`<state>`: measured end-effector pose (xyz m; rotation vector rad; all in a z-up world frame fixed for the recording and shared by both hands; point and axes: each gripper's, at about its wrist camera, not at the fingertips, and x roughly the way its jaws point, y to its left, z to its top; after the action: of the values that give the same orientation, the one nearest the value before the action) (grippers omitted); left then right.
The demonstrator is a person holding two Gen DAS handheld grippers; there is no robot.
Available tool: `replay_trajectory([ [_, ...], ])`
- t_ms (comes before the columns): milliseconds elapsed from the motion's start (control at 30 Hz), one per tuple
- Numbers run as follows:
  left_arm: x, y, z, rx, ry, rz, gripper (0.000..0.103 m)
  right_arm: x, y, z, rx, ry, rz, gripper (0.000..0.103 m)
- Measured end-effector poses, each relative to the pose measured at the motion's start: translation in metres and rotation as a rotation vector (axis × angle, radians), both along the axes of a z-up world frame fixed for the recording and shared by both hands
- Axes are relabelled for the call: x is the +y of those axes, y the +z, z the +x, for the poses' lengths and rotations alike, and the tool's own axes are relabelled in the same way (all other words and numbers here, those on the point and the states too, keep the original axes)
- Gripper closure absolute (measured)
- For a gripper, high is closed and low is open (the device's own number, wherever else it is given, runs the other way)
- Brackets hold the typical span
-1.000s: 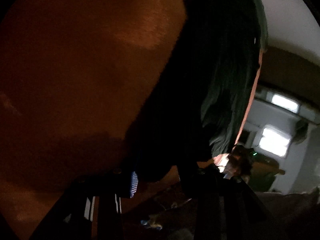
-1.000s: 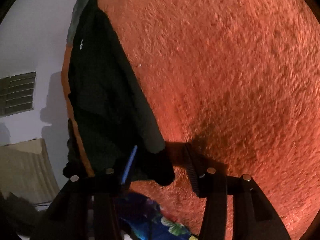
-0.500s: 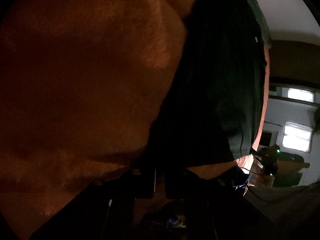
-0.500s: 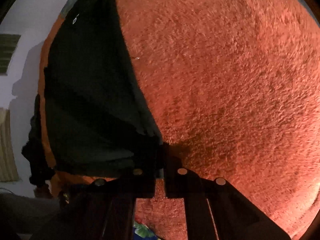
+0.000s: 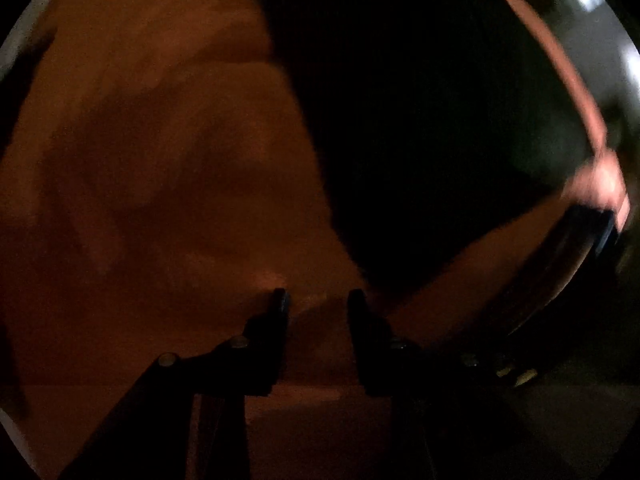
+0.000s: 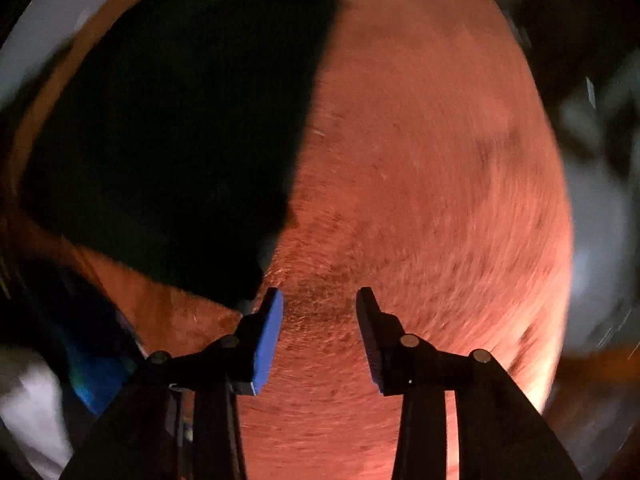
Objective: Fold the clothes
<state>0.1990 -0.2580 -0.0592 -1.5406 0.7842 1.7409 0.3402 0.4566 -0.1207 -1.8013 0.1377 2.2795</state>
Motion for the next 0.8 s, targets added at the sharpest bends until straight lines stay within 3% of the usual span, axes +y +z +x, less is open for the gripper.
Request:
replay_trajectory([
  [100, 0.007, 0.0, 0.032, 0.236, -0.259, -0.058, 0.071, -0.036, 0.002, 0.003, 0.007, 0.239, 0.231, 0.066],
  [200, 0.01, -0.007, 0.056, 0.351, -0.461, -0.079, 0.07, -0.072, -0.009, 0.014, -0.001, 0.511, 0.43, 0.066],
  [333, 0.015, -0.018, 0.062, 0.352, -0.547, -0.074, 0.07, -0.101, -0.024, 0.026, -0.01, 0.758, 0.546, 0.066],
  [400, 0.016, -0.022, 0.059, 0.352, -0.552, -0.065, 0.07, -0.123, -0.027, 0.019, -0.003, 0.812, 0.578, 0.066],
  [533, 0.012, -0.028, 0.054, 0.364, -0.573, -0.058, 0.069, -0.107, -0.033, 0.018, -0.003, 0.853, 0.614, 0.066],
  [667, -0.001, -0.028, 0.063, 0.508, -0.683, -0.083, 0.066, -0.101, -0.034, 0.026, -0.019, 0.913, 0.678, 0.066],
  [800, -0.012, -0.036, 0.063, 0.569, -0.719, -0.108, 0.066, -0.093, -0.033, 0.053, 0.0, 0.963, 0.74, 0.066],
])
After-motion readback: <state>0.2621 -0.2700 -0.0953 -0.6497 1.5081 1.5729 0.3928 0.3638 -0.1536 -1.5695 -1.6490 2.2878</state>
